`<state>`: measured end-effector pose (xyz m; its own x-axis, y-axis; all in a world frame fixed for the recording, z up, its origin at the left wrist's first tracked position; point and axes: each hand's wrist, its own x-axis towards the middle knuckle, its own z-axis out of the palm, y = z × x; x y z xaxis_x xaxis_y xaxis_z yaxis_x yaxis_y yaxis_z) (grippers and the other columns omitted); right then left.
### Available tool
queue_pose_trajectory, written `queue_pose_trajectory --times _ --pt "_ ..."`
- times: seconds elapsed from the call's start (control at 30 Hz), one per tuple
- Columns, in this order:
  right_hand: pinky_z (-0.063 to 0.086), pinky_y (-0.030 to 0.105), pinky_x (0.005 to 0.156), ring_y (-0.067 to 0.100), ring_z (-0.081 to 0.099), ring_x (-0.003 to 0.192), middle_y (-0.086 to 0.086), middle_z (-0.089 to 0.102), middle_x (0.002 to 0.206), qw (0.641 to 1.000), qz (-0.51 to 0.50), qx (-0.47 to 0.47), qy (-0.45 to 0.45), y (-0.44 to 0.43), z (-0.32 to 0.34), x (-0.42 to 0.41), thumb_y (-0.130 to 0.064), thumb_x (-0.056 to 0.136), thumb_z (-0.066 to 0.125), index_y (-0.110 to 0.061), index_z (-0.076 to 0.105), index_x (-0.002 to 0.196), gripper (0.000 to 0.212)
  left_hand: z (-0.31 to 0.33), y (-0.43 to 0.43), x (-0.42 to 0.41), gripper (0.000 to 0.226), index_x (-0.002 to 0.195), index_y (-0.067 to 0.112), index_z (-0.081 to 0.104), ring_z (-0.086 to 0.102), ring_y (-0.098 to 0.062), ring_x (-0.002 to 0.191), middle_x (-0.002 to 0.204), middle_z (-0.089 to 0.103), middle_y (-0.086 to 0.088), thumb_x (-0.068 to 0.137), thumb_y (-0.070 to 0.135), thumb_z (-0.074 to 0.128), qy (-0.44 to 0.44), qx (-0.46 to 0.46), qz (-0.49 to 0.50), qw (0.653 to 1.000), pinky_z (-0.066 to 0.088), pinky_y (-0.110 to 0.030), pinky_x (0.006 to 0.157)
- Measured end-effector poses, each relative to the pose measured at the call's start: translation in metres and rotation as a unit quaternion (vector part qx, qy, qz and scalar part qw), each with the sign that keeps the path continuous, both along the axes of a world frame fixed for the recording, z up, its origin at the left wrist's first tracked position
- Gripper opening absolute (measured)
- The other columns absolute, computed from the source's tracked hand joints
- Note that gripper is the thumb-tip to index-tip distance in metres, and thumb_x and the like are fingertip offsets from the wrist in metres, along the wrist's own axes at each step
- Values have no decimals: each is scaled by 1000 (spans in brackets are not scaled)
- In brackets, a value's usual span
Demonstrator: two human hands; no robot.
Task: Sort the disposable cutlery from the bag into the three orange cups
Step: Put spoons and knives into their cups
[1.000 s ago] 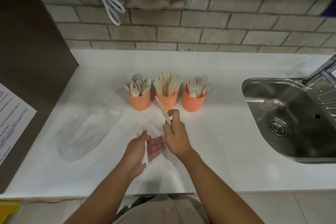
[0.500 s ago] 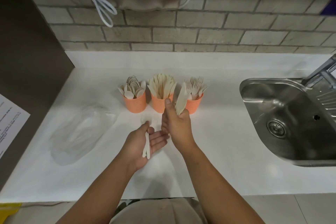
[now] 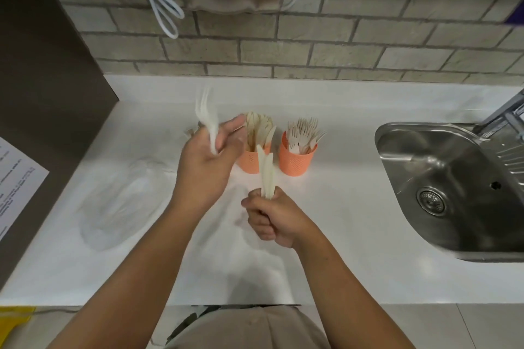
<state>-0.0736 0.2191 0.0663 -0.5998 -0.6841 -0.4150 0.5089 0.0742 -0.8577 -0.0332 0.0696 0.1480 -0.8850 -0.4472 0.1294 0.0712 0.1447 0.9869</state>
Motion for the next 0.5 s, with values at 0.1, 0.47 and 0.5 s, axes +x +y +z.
queue_pose_trajectory --times 0.1,0.47,0.5 --pt "9 27 43 16 17 39 4 20 51 998 52 -22 -21 2 2 8 -11 94 59 -18 26 61 46 7 4 -3 34 79 49 51 74 -10 98 109 78 10 102 28 63 -3 -238 -46 970 57 -31 81" --pt "10 24 42 13 15 42 2 21 53 991 125 16 -45 14 7 16 -24 97 59 -19 27 64 46 -12 15 20 35 76 35 45 70 4 108 109 77 17 98 24 71 -11 -236 -76 969 59 -38 88" --pt "9 24 42 13 15 43 2 21 54 991 128 15 -43 14 8 18 -24 97 59 -19 28 65 45 -15 16 20 31 77 27 47 70 4 106 107 78 15 98 26 70 -19 -246 -80 966 59 -38 87"
